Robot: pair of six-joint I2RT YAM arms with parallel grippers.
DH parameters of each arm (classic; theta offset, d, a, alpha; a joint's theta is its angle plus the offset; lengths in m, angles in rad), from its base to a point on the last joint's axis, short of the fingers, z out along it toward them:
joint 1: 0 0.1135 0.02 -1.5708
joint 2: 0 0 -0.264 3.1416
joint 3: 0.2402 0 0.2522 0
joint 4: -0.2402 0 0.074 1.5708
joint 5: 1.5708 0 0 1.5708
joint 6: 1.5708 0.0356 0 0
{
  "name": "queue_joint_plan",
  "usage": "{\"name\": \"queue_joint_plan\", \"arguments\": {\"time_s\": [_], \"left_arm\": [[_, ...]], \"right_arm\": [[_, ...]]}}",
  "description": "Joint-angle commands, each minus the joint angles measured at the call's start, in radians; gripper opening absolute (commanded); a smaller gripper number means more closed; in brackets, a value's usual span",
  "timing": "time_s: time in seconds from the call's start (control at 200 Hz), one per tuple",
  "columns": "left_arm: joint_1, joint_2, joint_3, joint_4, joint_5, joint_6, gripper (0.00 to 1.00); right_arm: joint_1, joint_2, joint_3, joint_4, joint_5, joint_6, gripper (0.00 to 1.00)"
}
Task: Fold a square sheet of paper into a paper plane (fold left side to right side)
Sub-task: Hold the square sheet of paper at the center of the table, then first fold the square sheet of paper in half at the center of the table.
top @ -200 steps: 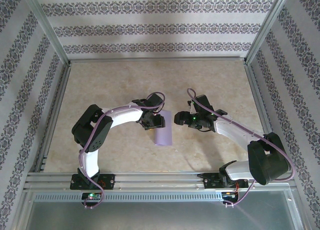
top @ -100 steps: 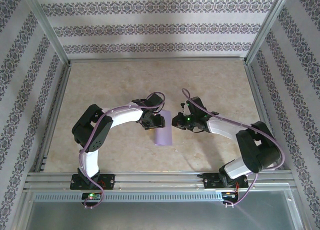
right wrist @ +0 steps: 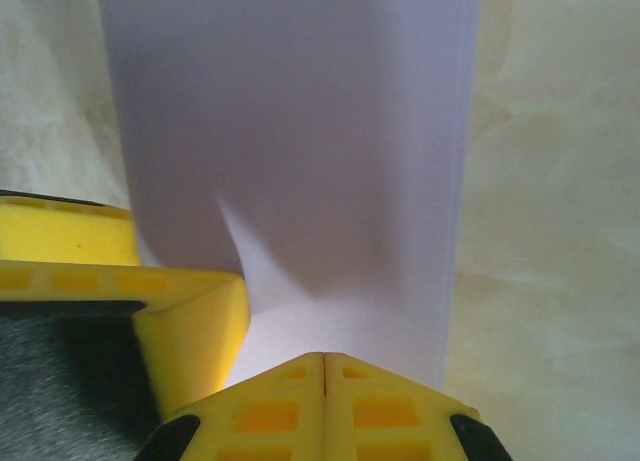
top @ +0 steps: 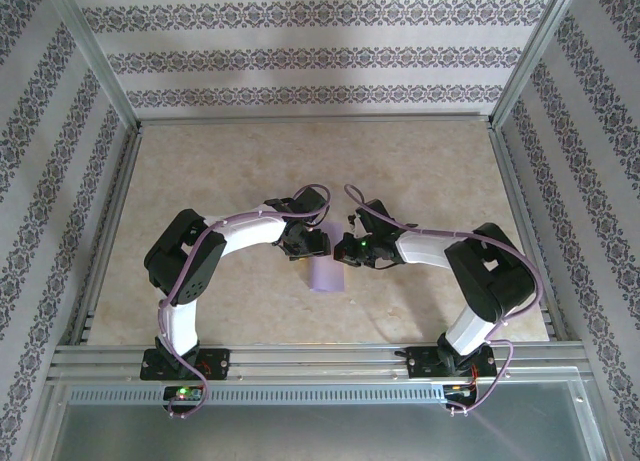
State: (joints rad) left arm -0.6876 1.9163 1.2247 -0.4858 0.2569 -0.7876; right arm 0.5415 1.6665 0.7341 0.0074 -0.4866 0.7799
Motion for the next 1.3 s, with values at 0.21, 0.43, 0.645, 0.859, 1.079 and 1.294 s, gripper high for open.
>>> {"name": "queue_joint_plan", "arguments": {"time_s": [0.21, 0.43, 0.645, 0.859, 1.079, 1.294], "left_arm": [[-0.019, 0.084, -0.029, -0.026, 0.0, 0.007, 0.54], [-0.018, 0.065, -0.031, -0.028, -0.014, 0.015, 0.54], [0.007, -0.036, -0.036, 0.001, -0.003, 0.06, 0.61], [0.063, -0.195, -0.084, 0.053, 0.019, 0.09, 0.67], [0.088, -0.311, -0.203, 0.26, 0.139, 0.096, 0.52], [0.081, -0.26, -0.235, 0.367, 0.262, 0.08, 0.21]], "right_arm": [[0.011, 0.042, 0.014, -0.049, 0.04, -0.019, 0.0], [0.015, 0.049, 0.011, -0.077, 0.062, -0.031, 0.0], [0.017, 0.05, 0.009, -0.094, 0.079, -0.038, 0.0], [0.018, 0.051, 0.013, -0.104, 0.085, -0.042, 0.0], [0.021, 0.052, 0.014, -0.114, 0.097, -0.045, 0.0], [0.021, 0.052, 0.014, -0.118, 0.1, -0.045, 0.0]]}}
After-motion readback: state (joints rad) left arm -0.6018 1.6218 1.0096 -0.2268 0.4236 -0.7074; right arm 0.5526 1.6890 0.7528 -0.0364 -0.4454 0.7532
